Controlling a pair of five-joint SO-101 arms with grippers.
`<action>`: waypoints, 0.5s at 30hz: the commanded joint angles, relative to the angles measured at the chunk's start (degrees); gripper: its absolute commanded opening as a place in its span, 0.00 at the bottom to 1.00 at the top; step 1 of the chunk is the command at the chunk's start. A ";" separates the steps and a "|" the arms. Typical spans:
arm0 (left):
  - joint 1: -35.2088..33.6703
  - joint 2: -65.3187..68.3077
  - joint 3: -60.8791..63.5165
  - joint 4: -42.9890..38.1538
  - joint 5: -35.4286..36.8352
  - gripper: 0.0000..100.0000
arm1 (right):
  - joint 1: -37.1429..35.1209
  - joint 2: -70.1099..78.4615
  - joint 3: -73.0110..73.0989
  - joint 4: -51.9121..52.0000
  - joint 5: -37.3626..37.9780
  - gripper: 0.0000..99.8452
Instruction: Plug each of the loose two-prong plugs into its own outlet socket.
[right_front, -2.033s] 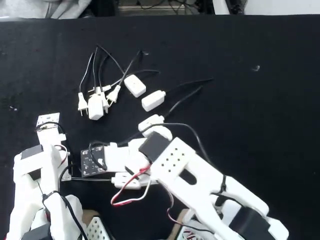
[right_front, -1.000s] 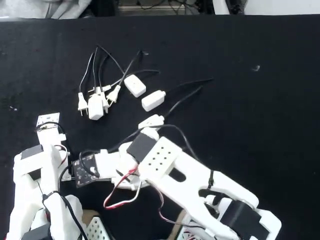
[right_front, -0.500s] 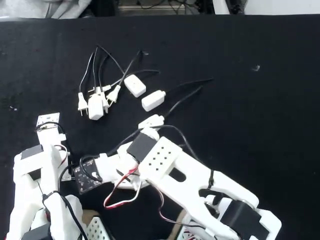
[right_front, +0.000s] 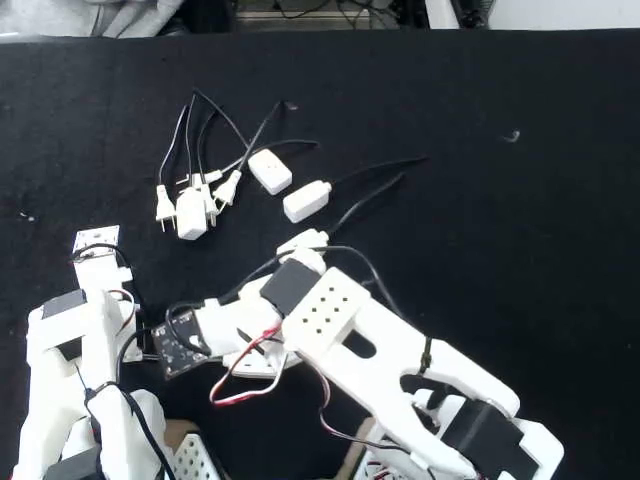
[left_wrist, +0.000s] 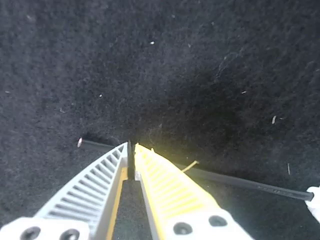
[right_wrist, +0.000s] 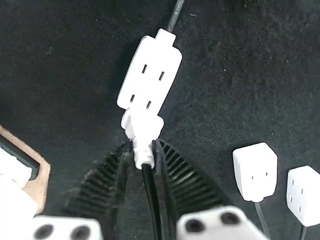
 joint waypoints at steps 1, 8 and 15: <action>0.48 0.09 1.01 -1.32 0.35 0.03 | 0.62 0.13 -2.33 -0.88 0.53 0.01; 0.48 0.09 1.01 -1.32 0.35 0.03 | -1.93 0.13 -2.33 -0.79 -0.88 0.01; 0.48 0.09 1.01 -1.32 0.35 0.03 | -1.93 4.09 -1.19 -1.14 -0.88 0.01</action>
